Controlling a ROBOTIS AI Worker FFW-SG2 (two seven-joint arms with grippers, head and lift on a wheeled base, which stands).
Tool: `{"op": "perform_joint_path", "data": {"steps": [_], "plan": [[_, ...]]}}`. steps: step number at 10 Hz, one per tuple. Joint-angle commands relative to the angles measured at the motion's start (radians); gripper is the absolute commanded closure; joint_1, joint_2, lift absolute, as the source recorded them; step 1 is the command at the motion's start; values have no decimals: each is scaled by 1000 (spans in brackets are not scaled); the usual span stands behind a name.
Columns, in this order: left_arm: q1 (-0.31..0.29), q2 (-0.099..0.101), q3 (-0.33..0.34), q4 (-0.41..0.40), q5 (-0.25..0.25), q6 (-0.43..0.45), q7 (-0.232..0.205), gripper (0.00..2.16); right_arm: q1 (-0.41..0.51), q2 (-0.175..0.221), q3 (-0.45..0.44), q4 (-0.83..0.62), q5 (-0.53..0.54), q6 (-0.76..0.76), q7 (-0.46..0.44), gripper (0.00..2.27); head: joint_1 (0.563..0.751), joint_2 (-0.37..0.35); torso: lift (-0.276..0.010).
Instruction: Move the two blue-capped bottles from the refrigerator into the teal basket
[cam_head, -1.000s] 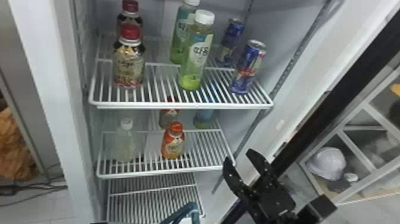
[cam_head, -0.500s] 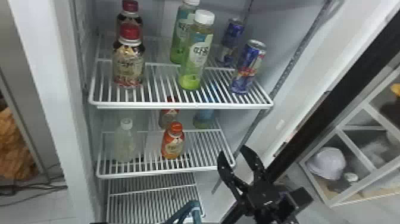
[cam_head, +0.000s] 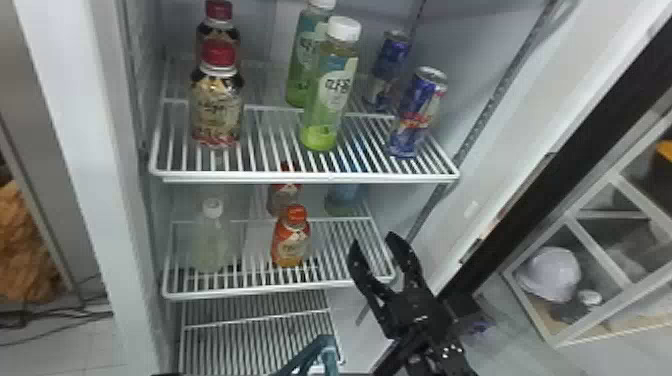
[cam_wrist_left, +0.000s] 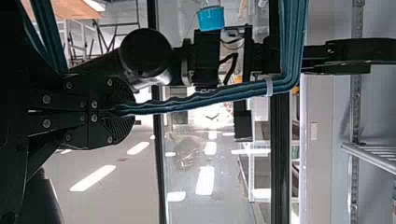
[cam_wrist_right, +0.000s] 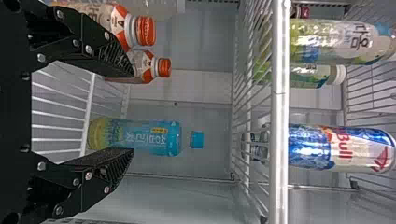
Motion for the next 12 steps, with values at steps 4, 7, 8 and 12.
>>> {"op": "perform_joint_path", "data": {"steps": [4,7,8,12], "plan": [[-3,5,-5,3,2,-1,0,1154,-171,-8,55,216,13,-70,-61,495,695,-350,-136],[-6,3,-5,5,8,-1,0,1154,-272,-11,112,358,10,-136,-138,492,695,-350,-136],[-6,3,-5,5,9,-1,1,1154,-301,-12,135,393,8,-146,-170,490,695,-350,-136],[-8,3,-6,5,11,4,1,1154,-390,-14,175,481,7,-153,-256,404,695,-350,-136]]}}
